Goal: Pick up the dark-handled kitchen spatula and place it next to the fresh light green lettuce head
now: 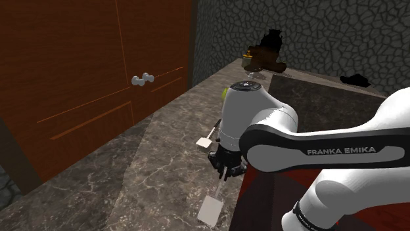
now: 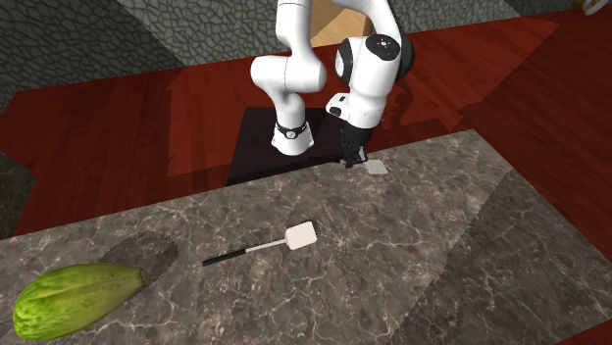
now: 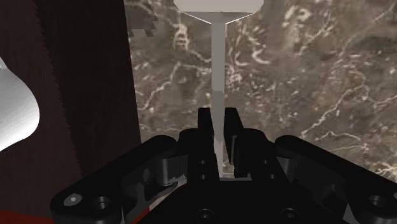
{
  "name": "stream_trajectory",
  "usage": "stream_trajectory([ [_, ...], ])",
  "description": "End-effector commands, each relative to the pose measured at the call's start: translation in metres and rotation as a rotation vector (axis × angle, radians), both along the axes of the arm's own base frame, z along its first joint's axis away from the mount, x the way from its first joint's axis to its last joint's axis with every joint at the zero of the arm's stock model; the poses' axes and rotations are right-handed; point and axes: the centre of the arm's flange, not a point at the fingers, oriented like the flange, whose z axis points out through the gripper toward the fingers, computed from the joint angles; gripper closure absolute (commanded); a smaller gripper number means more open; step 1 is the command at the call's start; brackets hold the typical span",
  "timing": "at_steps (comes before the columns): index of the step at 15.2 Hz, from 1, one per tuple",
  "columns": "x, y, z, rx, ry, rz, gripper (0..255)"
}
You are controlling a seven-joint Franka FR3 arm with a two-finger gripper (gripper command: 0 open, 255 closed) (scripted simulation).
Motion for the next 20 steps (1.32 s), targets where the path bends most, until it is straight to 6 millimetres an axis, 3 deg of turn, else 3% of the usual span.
stream_trajectory([
  [1, -0.001, 0.001, 0.011, 0.0, 0.0, 0.0, 255],
  [20, -0.001, 0.001, 0.111, 0.0, 0.0, 0.0, 255],
])
